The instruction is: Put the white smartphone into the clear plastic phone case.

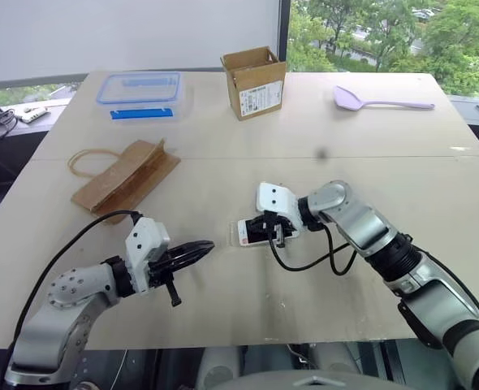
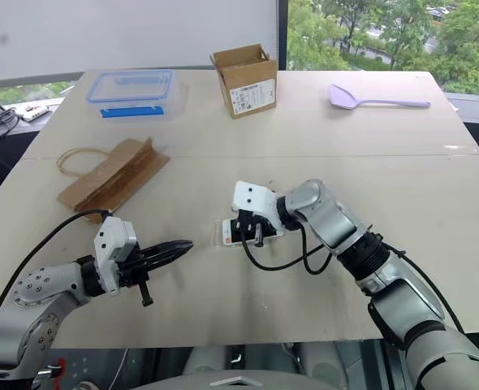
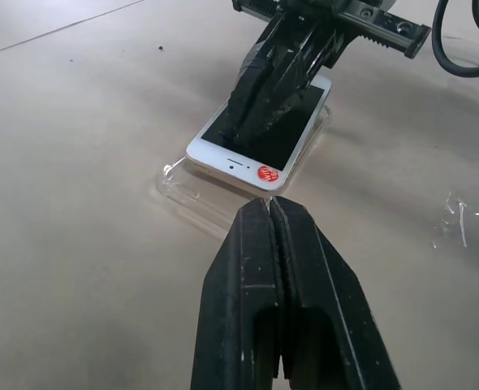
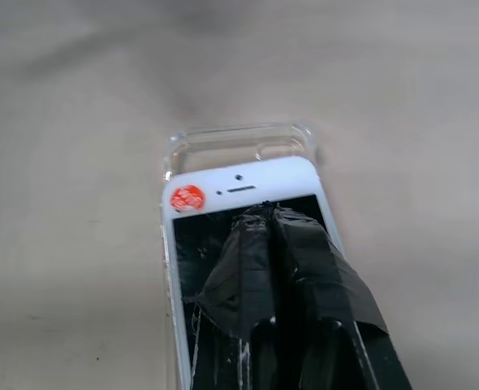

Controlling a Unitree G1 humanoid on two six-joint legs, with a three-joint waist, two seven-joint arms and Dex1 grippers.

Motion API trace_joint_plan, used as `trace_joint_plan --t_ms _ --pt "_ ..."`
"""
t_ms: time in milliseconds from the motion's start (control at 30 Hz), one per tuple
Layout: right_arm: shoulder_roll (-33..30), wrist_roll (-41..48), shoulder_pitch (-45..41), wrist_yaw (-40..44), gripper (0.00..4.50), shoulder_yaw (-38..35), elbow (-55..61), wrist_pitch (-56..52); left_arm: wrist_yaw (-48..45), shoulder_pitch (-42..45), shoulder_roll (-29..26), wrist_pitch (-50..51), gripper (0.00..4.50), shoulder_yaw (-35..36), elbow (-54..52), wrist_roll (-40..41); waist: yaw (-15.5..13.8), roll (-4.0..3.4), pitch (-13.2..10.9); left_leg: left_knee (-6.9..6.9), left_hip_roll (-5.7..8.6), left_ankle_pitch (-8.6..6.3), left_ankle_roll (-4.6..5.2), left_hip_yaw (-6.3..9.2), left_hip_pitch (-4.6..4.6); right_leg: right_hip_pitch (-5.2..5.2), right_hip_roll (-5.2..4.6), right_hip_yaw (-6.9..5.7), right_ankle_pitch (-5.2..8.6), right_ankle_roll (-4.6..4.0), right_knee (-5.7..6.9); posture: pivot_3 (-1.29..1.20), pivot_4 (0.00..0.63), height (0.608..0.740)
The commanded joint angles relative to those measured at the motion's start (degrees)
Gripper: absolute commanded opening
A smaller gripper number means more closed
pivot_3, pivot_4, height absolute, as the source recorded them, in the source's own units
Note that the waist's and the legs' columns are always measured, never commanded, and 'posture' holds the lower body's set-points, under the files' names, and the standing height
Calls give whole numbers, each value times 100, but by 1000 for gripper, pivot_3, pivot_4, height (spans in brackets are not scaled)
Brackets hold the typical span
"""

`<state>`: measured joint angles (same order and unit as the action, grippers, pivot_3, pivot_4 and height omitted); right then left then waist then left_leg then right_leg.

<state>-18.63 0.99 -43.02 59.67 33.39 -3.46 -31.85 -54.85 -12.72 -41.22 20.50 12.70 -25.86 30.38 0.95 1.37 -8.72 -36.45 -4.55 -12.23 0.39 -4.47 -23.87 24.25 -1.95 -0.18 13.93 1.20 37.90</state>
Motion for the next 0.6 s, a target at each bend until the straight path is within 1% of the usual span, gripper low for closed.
trace_joint_plan --t_ms 33,300,600 --pt "12 -243 97 10 0 295 -151 -25 8 -4 8 -112 20 -16 -89 -23 1 0 1 0 0 0 0 0 1 0 0 0 0 0 1 0 150 740" --pt "30 -513 247 -46 0 498 -252 -120 6 -1 28 -96 20 -20 -108 -38 2 1 6 0 -1 0 0 0 7 -3 0 0 0 0 2 0 150 740" --pt "177 -696 267 -229 0 569 -728 -400 18 27 29 -56 20 -41 -132 -35 2 -3 45 0 -1 0 0 1 17 -8 0 0 0 -1 2 0 150 740"
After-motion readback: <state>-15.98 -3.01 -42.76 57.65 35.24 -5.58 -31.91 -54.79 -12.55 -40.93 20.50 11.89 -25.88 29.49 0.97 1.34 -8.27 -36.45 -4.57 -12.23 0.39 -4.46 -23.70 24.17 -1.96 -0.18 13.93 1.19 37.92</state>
